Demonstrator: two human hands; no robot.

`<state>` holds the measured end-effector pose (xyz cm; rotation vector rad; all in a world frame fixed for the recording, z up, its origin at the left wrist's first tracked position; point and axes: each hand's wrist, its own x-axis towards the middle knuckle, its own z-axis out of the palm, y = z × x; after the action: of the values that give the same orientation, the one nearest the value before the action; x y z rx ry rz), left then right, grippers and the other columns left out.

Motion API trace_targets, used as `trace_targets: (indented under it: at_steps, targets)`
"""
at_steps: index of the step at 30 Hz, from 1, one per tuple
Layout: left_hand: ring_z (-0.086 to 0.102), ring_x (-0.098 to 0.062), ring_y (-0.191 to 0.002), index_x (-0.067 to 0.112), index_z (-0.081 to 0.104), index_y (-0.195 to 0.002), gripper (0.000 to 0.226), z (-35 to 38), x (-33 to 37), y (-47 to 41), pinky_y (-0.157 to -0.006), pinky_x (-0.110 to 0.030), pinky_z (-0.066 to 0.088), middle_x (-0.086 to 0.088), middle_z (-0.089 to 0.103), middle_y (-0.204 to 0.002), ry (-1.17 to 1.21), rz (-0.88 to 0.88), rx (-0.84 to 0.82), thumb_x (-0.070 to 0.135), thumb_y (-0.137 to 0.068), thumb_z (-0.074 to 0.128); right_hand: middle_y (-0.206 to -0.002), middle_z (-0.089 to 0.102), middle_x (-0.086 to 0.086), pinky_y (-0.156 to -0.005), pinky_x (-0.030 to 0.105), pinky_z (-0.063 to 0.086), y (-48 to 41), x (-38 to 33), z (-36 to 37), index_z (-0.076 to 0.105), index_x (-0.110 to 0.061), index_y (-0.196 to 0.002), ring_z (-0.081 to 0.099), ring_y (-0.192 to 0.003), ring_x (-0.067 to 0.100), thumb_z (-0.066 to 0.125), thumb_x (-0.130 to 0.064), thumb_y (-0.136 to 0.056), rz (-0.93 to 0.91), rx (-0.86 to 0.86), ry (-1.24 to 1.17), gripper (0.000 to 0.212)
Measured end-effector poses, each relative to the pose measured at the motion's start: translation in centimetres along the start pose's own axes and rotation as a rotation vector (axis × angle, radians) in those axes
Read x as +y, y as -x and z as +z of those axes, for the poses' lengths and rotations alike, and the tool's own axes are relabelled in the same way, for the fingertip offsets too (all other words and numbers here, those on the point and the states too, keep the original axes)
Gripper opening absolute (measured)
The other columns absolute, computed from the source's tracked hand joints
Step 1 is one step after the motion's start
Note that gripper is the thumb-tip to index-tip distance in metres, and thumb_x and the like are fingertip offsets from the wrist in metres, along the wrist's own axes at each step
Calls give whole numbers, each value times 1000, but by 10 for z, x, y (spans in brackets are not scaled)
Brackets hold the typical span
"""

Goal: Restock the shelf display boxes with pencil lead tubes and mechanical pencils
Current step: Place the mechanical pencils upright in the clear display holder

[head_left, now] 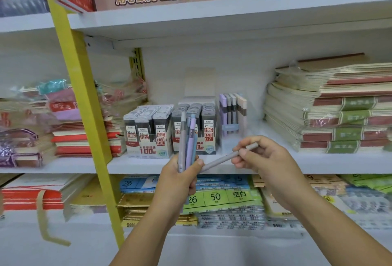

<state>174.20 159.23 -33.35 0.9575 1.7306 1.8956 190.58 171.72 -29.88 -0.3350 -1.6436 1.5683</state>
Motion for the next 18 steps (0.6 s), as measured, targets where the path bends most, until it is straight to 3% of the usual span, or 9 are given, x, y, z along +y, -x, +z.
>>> trace_targets:
  at_steps: [3,7,9,13,18]
  targets:
    - [41,-11,-48,22,68,-98,15,6,5,-5,-45,-23,39,2,49,-59,39,-3,-30,37,-95,65,-90,73,2,-69,21,56,-8,-18,1,60,-17,-108,71,-79,17,57,-1,-91,-127,69,129,23]
    - [41,-8,-46,15,69,-97,24,13,10,-17,-45,-21,39,6,48,-52,92,11,0,37,-98,60,-89,71,3,-71,20,55,-39,-77,-9,45,-31,-94,70,-86,10,64,-7,-89,-476,142,440,31]
    - [41,-8,-45,12,66,-98,25,17,9,-22,-44,-19,39,7,47,-51,105,19,7,36,-99,58,-91,70,-3,-70,17,51,-59,-97,-9,43,-31,-91,68,-86,6,68,-13,-88,-563,135,681,31]
    - [44,-7,-44,10,63,-100,26,24,6,-29,-44,-18,40,8,48,-50,120,-2,-13,35,-100,56,-93,68,-3,-75,32,46,-97,-87,-4,50,-20,-99,64,-90,15,68,-17,-88,-484,32,1013,21]
    - [46,-8,-46,12,64,-97,23,29,1,-34,-47,-18,42,7,50,-52,129,-13,-49,34,-100,57,-98,61,2,-77,32,45,-121,-60,-2,47,-25,-95,59,-94,18,68,-20,-87,-460,-35,1098,23]
